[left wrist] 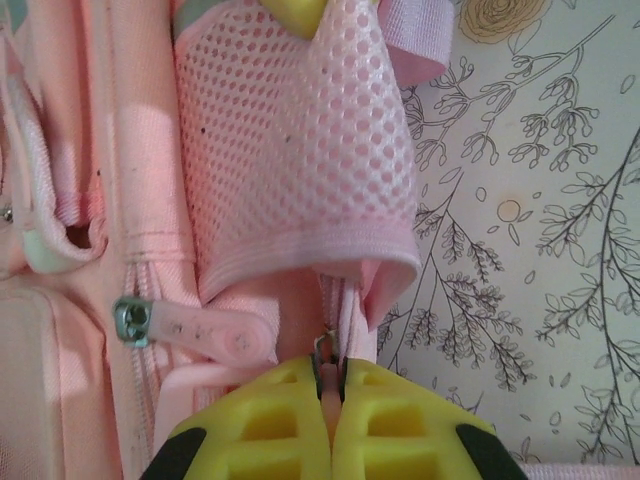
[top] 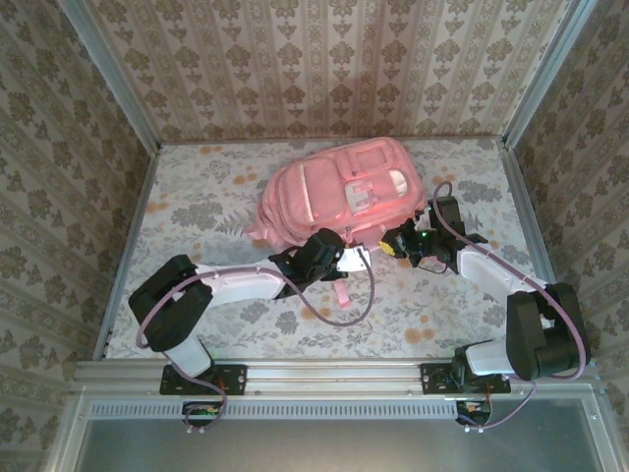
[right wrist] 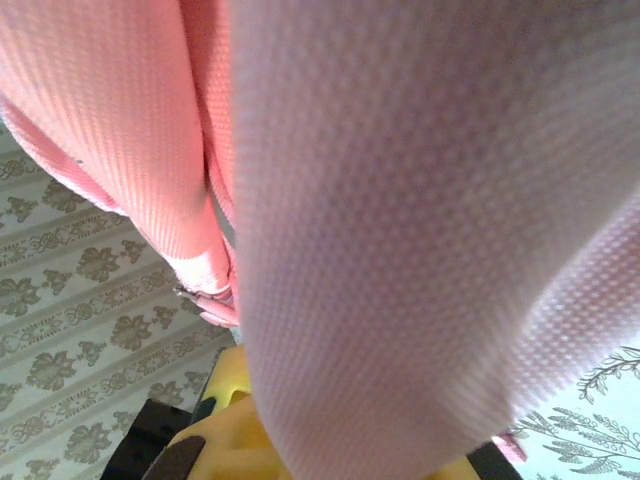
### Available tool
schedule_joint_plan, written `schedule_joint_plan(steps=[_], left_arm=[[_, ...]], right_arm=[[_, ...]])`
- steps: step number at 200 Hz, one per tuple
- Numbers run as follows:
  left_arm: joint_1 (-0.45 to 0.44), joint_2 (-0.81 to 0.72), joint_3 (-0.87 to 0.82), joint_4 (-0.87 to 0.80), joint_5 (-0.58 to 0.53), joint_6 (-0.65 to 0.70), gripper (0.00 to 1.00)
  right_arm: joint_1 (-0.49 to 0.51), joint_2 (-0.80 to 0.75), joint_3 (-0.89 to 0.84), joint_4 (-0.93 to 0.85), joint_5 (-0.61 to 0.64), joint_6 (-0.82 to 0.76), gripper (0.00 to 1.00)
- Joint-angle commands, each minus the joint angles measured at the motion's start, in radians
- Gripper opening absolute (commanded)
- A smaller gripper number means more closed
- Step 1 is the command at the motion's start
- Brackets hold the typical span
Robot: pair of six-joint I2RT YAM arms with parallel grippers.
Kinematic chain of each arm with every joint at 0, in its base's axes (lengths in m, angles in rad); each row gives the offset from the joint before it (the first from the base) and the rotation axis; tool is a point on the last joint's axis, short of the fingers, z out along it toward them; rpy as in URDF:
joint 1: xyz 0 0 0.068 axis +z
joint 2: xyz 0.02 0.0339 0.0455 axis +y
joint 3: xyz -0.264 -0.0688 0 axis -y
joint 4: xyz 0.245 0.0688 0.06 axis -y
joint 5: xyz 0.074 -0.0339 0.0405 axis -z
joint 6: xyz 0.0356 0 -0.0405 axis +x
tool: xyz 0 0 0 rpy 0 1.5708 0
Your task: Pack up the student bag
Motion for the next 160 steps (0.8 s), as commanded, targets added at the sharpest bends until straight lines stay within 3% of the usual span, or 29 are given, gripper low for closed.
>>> schedule_joint_plan(steps=[1,85,131,145,160], left_arm=[[0.023,-0.073,-0.043,-0.057,-0.037,-0.034,0.00],[0.015,-0.123,-0.075,-0.096,-0.066,-0.061,0.00],[0.012,-0.157,-0.082,-0.116,-0.071,-0.079,0.00],[0.004,-0.156,-0.074,-0.122,-0.060,-0.089,0.00],[-0.007,-0.149,-0.060,-0.124,-0.049,-0.099,0.00]], right_arm=[[-0.049,-0.009,0.015,-0.052,0.095,-0.035,0.00],[-0.113,-0.041,0.012,-0.129,0.199,-0.073,0.00],[-0.176,-0.035,0.042,-0.156,0.185,-0.133,0.00],[-0.156,-0.035,0.056,-0.145,0.149,-0.144,0.25],[-0.131,-0.069,0.059,-0.155,0.137,-0.151,0.42]])
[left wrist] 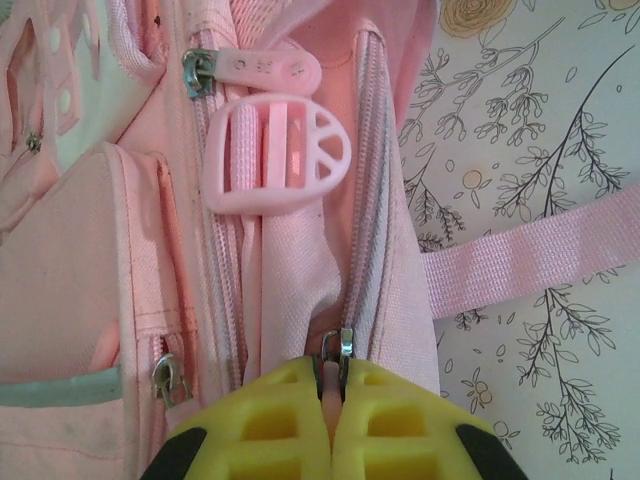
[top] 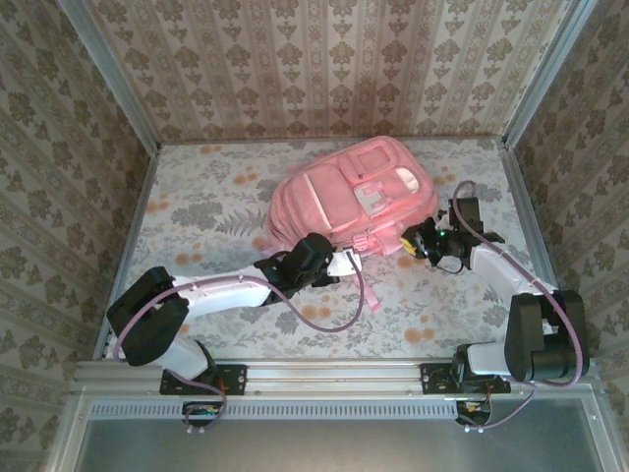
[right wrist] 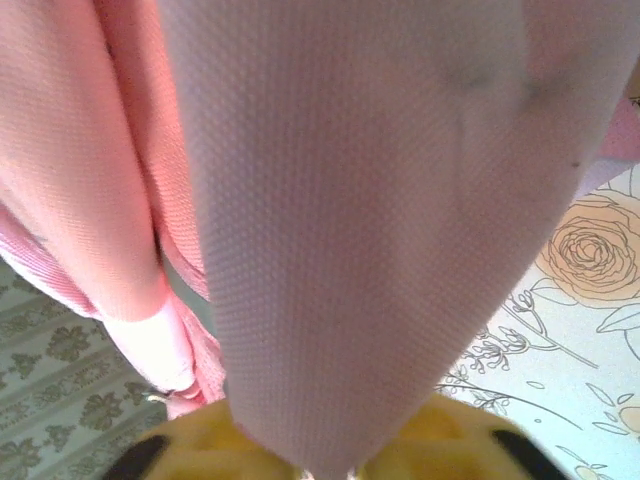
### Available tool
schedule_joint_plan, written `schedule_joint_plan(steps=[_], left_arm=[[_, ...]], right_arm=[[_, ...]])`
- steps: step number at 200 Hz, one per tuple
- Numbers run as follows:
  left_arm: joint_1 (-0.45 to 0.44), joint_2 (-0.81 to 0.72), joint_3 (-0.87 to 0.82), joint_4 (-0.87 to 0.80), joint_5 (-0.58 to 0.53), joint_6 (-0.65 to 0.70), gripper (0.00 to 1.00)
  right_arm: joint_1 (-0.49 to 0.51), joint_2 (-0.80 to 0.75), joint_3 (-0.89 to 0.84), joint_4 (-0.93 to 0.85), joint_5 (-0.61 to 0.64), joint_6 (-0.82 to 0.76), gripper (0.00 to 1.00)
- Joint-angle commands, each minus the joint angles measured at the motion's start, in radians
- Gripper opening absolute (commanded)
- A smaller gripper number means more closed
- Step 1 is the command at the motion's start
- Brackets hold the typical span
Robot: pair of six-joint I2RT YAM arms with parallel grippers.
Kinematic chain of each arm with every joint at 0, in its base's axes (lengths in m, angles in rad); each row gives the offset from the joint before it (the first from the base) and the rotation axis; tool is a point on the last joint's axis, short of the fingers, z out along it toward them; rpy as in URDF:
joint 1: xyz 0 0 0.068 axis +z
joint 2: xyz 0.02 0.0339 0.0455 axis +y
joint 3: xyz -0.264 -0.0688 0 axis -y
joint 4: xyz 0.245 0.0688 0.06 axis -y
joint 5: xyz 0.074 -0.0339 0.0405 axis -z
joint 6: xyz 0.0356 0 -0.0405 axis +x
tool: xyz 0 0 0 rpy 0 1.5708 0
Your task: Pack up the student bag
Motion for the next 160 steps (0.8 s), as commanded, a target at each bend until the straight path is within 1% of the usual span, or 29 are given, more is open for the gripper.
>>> schedule_joint_plan(steps=[1,12,24,43,55,76,97,113,126,160], left_arm=[[-0.004,-0.034,0.005,-0.057,-0.053,-0.040,0.00],[-0.011,-0.032,0.013,-0.058,-0.049,-0.051,0.00],[-0.019,-0.040,0.012,-0.045,-0.042,-0.060,0.00],[-0.025,-0.053,0.009,-0.035,-0.040,-0.075,0.00],[-0.027,-0.057,0.009,-0.033,-0.034,-0.076,0.00],[-0.037,-0.061,0.009,-0.031,-0.033,-0.075,0.00],[-0.050,-0.067,0.012,-0.028,-0.034,-0.076,0.00],[-0.056,-0.069,0.014,-0.026,-0.034,-0.078,0.00],[-0.063,-0.072,0.017,-0.025,-0.038,-0.078,0.00],[-0.079,-0.080,0.019,-0.026,-0.040,-0.076,0.00]], right_arm=[[0.013,-0.048,0.042,-0.033,0.061,-0.042,0.44],[0.028,-0.095,0.029,-0.042,0.064,-0.021,0.54],[0.050,-0.153,-0.001,-0.027,0.059,0.035,0.62],[0.116,-0.241,-0.062,0.025,0.078,0.161,0.65],[0.177,-0.277,-0.095,0.067,0.110,0.235,0.67],[0.270,-0.285,-0.156,0.186,0.158,0.374,0.68],[0.342,-0.225,-0.178,0.276,0.176,0.452,0.67],[0.372,-0.175,-0.198,0.341,0.189,0.499,0.62],[0.389,-0.140,-0.218,0.407,0.210,0.537,0.61],[0.410,-0.022,-0.193,0.522,0.211,0.547,0.56]])
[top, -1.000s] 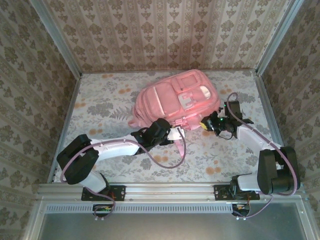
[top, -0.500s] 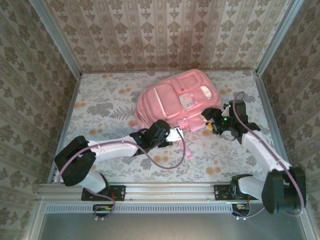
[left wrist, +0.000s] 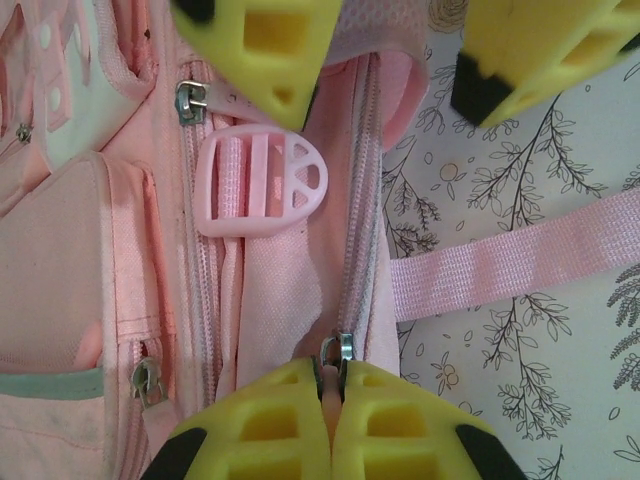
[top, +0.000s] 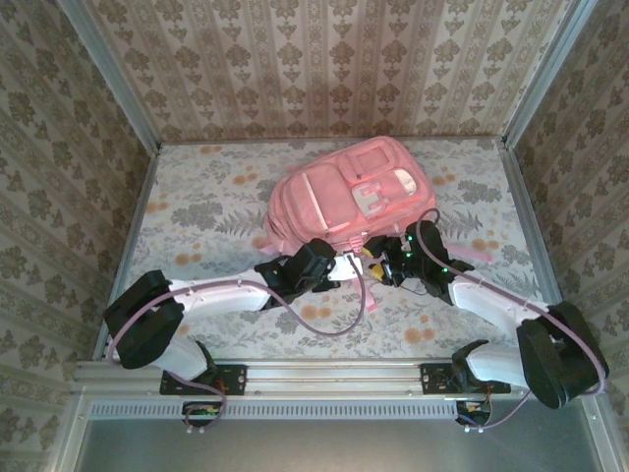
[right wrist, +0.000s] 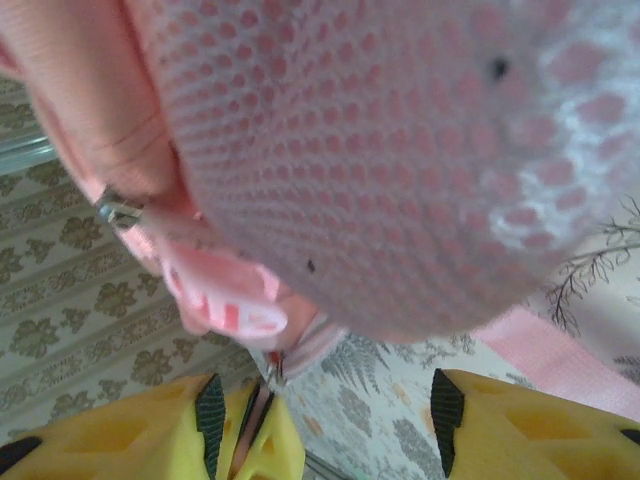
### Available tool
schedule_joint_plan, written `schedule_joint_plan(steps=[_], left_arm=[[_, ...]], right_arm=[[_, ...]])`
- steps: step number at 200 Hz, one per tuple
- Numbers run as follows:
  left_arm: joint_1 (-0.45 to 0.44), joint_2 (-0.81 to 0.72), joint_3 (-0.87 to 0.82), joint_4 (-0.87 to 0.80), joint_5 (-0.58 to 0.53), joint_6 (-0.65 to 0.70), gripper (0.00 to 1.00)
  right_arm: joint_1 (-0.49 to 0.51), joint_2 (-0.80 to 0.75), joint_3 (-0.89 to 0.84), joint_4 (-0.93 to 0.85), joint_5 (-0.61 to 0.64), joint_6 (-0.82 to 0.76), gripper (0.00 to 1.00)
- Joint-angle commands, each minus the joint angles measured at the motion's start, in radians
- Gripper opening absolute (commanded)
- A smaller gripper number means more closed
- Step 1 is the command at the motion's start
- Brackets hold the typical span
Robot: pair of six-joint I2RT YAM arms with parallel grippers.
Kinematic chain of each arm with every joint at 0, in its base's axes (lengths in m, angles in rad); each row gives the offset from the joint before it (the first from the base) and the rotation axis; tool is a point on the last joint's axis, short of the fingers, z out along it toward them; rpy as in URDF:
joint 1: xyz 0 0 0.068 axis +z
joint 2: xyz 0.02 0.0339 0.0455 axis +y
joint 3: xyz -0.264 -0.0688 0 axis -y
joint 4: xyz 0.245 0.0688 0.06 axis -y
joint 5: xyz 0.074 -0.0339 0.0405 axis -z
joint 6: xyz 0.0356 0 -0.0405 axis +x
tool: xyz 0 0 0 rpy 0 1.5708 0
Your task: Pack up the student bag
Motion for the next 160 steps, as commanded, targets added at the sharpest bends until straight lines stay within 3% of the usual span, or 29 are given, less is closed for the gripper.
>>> schedule_joint_plan(steps=[1,31,76,160], left_arm=[[-0.027,-0.052,0.019,0.023,0.007,-0.020,0.00],[-0.031,-0.064,0.019,0.021,0.004,-0.021,0.00],[-0.031,-0.077,0.008,0.019,0.008,-0.018,0.00],[-0.016,-0.102,-0.042,0.024,-0.019,0.002,0.00]], right_arm=[[0.016,0.066,0.018,0.144,0.029,0.069,0.56],[0.041,0.143,0.039,0.193,0.032,0.073,0.46],[0.018,0.163,0.026,0.095,0.073,-0.022,0.00],[-0.274,0.017,0.065,-0.291,0.041,-0.341,0.00]])
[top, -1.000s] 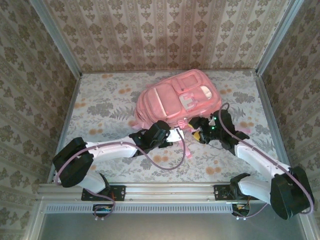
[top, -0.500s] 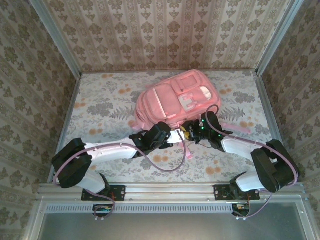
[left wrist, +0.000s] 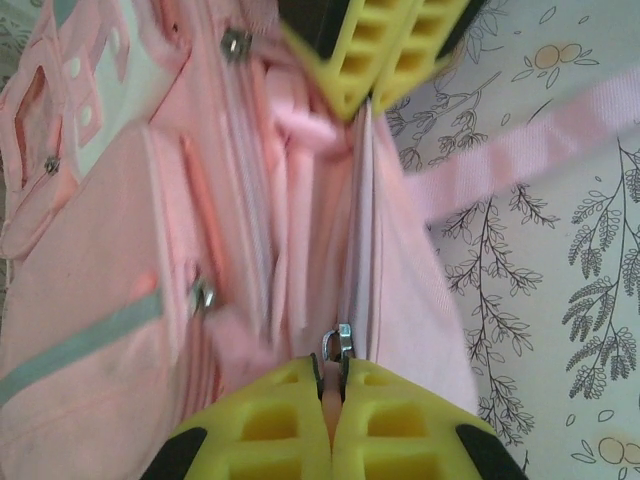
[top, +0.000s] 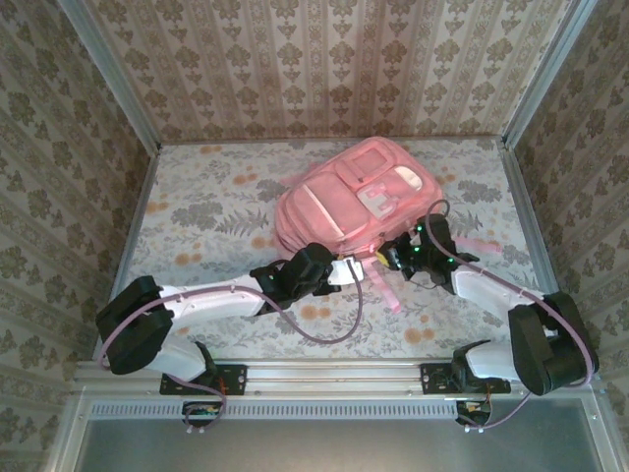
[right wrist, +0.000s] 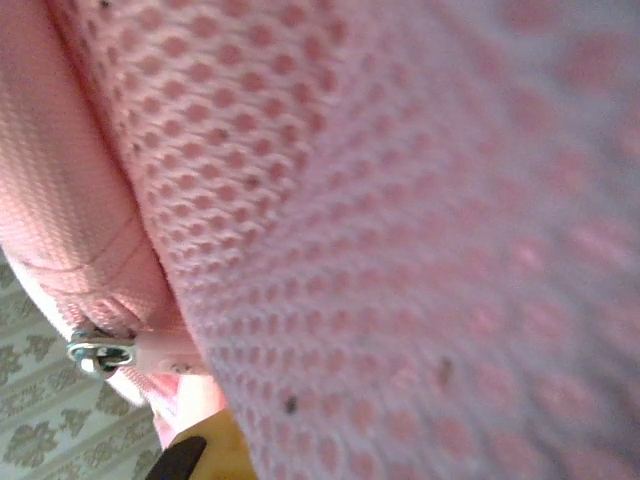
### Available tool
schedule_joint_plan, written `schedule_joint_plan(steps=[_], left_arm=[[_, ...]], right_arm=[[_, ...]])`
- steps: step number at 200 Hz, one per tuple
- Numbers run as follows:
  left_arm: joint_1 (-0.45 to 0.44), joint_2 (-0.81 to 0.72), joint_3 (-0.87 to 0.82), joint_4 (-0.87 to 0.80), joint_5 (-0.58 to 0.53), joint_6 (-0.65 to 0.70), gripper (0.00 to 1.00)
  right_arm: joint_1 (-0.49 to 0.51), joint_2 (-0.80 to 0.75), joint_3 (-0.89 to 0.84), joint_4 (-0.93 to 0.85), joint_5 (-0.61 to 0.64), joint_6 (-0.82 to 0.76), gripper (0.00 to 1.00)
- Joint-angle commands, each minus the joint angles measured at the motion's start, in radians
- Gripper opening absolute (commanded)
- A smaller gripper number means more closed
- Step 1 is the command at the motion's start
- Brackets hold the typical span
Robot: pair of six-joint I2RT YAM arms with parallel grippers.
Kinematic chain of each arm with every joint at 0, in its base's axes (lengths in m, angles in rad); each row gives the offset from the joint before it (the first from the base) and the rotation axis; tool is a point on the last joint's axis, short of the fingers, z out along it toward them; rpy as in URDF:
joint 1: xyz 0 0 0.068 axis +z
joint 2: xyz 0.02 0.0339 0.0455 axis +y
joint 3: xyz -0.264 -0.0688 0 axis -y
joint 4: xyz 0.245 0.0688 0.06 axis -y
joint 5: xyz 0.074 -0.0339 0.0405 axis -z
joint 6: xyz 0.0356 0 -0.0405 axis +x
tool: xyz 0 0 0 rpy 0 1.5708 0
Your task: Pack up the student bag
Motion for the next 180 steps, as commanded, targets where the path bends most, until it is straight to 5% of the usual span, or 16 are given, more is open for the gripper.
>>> schedule_joint_plan(steps=[1,43,84,149,180], left_arm=[[0.009,-0.044,-0.011,0.003,-0.039,0.001,0.00],[0.009,-0.039,-0.013,0.004,-0.026,-0.003,0.00],[0.007,-0.029,0.012,0.000,0.012,-0.017,0.00],[0.001,-0.033,0.013,0.002,0.028,-0.019,0.00],[-0.001,-0.035,0.012,-0.002,0.034,-0.022,0.00]], right_arm=[[-0.103,-0.017,0.035,-0.183,0.095,-0.135,0.00],[-0.195,0.043,0.104,-0.234,0.046,-0.226,0.04],[-0.149,-0.062,0.061,-0.181,-0.040,-0.115,0.45],[0.053,-0.307,-0.037,-0.222,0.069,0.051,0.45],[-0.012,-0.304,-0.055,-0.305,0.176,-0.050,0.50]])
